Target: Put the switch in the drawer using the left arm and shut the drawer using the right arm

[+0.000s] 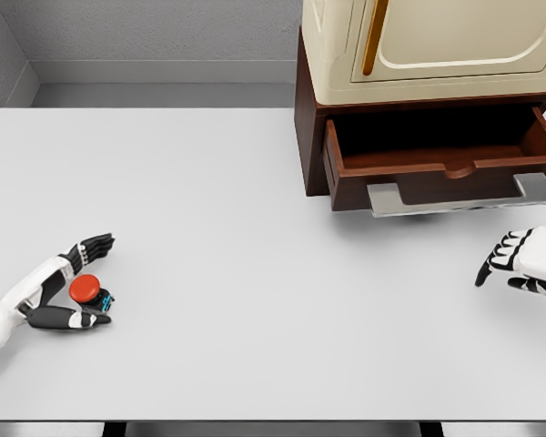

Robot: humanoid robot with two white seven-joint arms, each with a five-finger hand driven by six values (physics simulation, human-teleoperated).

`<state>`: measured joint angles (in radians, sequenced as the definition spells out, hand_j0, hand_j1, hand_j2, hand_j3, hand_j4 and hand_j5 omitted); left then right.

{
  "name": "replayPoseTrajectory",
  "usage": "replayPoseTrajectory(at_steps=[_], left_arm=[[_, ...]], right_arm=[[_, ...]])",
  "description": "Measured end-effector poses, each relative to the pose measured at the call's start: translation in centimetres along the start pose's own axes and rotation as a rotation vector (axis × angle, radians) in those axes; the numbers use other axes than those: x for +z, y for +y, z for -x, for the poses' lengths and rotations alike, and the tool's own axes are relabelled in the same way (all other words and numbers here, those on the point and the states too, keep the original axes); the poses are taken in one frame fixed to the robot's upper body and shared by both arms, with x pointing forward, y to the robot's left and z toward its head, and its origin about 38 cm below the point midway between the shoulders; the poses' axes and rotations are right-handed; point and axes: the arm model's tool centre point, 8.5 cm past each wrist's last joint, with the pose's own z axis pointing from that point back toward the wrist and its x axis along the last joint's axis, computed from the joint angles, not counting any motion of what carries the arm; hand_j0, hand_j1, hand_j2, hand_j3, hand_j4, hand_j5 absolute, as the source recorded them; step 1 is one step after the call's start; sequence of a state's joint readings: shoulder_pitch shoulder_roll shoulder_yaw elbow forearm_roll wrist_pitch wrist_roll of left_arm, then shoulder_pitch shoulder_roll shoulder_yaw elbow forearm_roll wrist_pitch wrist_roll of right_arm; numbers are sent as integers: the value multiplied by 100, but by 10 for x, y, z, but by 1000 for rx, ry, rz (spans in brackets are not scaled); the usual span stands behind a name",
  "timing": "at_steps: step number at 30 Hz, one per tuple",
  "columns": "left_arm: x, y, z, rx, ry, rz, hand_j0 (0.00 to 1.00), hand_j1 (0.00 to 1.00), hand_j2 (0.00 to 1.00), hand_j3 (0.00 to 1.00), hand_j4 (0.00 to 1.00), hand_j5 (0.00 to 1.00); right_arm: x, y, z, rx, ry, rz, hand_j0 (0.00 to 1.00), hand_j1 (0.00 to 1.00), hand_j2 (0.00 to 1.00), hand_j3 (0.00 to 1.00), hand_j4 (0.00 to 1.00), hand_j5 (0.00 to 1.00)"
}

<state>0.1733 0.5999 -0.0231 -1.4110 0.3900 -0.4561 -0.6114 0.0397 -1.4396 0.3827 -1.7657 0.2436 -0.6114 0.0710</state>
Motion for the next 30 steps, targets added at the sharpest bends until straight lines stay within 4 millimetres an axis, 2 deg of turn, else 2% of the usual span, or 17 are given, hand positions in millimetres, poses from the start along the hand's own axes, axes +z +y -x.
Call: replayPoseTrajectory(at_steps=[4, 8, 10, 13, 30], left_arm=[[2, 1, 1, 5, -2, 1, 100, 100, 100, 100, 100, 100], [4, 1, 1, 9, -1, 1, 89, 89, 89, 89, 89, 89], [4, 1, 0, 5, 1, 4, 79, 79, 79, 79, 79, 79], [4, 1, 0, 0, 4, 5, 73, 73, 73, 73, 73, 73], [3, 4, -17, -63, -74, 6, 64, 64, 64, 64, 64, 64]], right_arm=[[0, -1, 0, 2, 0, 1, 58, 58, 58, 58, 58, 58], [0, -1, 0, 2, 0, 0, 58, 58, 58, 58, 58, 58], [0, -1, 0, 2, 0, 0, 58, 58, 58, 58, 58, 58], [0, -1, 0, 2, 1, -1, 58, 58, 58, 58, 58, 58], [0, -1, 0, 4, 2, -1, 58, 58, 58, 58, 58, 58]])
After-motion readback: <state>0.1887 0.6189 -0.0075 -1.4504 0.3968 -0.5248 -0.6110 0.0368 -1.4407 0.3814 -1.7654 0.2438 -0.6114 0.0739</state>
